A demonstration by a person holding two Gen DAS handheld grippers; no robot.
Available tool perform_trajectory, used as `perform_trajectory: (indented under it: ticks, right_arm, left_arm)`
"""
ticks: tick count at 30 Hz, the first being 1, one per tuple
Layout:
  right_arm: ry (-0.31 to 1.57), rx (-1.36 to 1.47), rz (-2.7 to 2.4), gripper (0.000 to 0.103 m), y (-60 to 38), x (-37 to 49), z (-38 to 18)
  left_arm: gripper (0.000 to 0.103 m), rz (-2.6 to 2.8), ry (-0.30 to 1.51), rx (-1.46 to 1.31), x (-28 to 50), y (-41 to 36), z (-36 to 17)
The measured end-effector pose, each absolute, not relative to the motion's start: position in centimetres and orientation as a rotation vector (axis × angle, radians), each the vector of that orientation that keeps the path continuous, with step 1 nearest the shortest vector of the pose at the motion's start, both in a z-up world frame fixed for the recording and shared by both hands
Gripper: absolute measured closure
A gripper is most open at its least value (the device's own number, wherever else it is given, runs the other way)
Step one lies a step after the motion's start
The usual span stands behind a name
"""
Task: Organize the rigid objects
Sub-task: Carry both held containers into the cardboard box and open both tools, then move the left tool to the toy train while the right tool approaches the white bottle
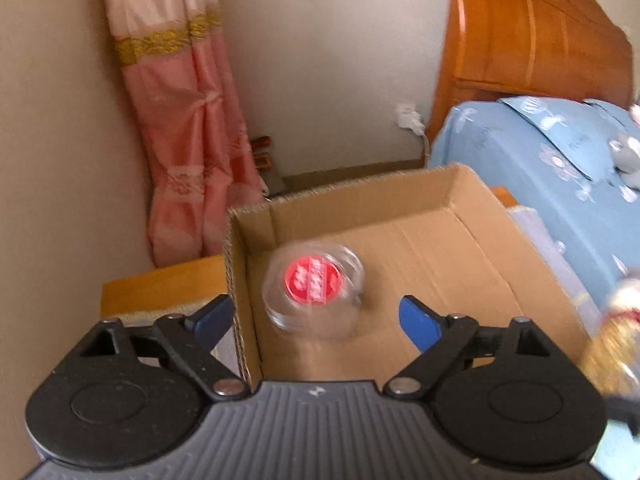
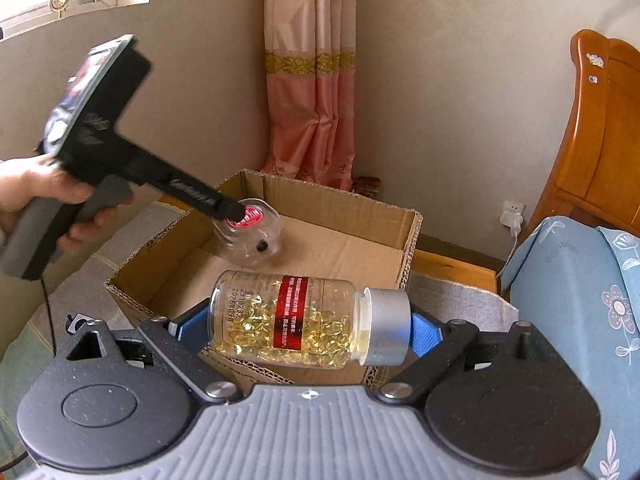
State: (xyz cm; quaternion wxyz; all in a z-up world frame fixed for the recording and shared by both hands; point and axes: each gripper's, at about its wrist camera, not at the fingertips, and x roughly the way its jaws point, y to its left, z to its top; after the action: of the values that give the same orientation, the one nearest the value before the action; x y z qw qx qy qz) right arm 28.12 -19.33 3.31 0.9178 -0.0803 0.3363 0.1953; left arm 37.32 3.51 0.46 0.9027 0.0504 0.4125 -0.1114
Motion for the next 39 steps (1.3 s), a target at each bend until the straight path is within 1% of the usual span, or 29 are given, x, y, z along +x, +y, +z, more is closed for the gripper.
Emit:
perform_trajectory:
  ticks: [11,16,22,25,31,39]
  right_arm:
    - [0.708,-0.184,0.39,0.006,-18.4,31.8,3.3]
    - [0.733,-0.191,0.371,0.006,-17.6,34.4,2.8]
    - [0.74,-0.182,0.335,0.005,-16.8,37.1,2.0]
    - [0.727,-0.178,0.314,0.0,-16.5,37.8,1.8]
    - [0.719,-0.179,0.327,0.0,-16.5,35.7,2.4]
    - [0.715,-0.174,0.369,0.0,-16.7,30.7,3.1]
  left_arm:
    - [0.007,-0.249,0.808,0.155,31.7,5.0,2.1]
    - [0.007,-0.193,0.773,0.171,30.6,6.6,2.5]
    - [0.007,-0.21,0.778,0.141,29.3,7.7,2.2]
    - [0.007,-0.211,0.783,0.138,28.9,8.0,2.0]
    - [0.007,-0.209,0.795,0.114,28.4,8.6,1.3]
    - [0.007,-0.171,0.804,0.12,26.6,9.1,0.4]
